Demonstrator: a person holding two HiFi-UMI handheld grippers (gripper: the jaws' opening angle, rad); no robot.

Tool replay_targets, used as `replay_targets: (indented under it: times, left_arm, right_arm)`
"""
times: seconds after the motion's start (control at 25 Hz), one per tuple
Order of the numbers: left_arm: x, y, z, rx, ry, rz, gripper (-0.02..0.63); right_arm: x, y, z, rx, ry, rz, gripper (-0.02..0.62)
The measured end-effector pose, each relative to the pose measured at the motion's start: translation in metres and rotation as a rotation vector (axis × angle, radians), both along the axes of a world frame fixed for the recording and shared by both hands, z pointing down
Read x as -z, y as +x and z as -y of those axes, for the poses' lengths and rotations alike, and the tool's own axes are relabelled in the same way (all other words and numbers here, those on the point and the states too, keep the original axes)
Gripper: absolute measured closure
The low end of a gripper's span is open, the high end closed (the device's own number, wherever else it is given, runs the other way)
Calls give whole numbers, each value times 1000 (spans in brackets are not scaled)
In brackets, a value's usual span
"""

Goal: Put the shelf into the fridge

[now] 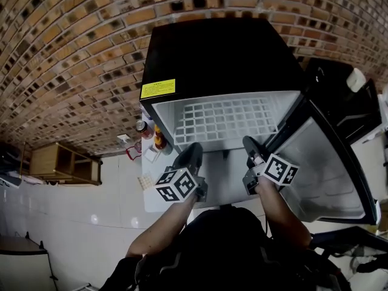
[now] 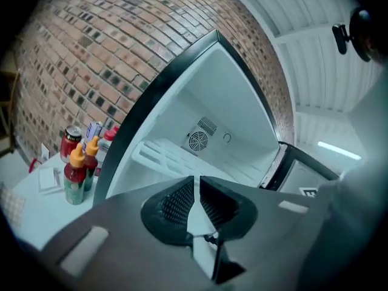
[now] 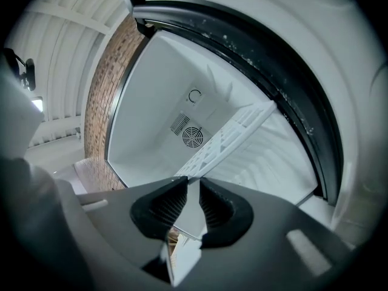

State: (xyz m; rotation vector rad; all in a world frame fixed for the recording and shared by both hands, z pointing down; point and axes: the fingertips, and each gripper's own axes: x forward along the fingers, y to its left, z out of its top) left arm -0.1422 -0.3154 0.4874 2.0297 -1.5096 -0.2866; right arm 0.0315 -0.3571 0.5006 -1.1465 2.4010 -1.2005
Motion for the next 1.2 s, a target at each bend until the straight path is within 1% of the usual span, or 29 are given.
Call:
replay_targets:
  times: [0.08,0.24,0.48,0.8,0.96,1.04,1.2]
  left_arm:
    - [-2,-4,6,27,-5,37,606]
    - [-4,-5,15,53,-3,85,606]
    - [-4,-9,30,78,-21,106,606]
    - [-5,-12,45,106,-21,126,606]
    - [-5,-13,54,160,-44,134,606]
    - [-5,-14,58,185,-53,152,606]
    - [-4,-14,67,173,-50,188,606]
  right_arm:
    - [-1,-1,4,1,-2,-10,525]
    - [-3,-3,14,7,-1,-29,522]
    - [-3,-7,28,10,-1,-30,522]
    - [-5,-10,44,16,-3,-49,520]
    - [-5,-11,53,15,-6,-59,519]
    - [-5,-12,57,11,-6,-61,518]
    - [-5,-14,66,6,-3,-72,517]
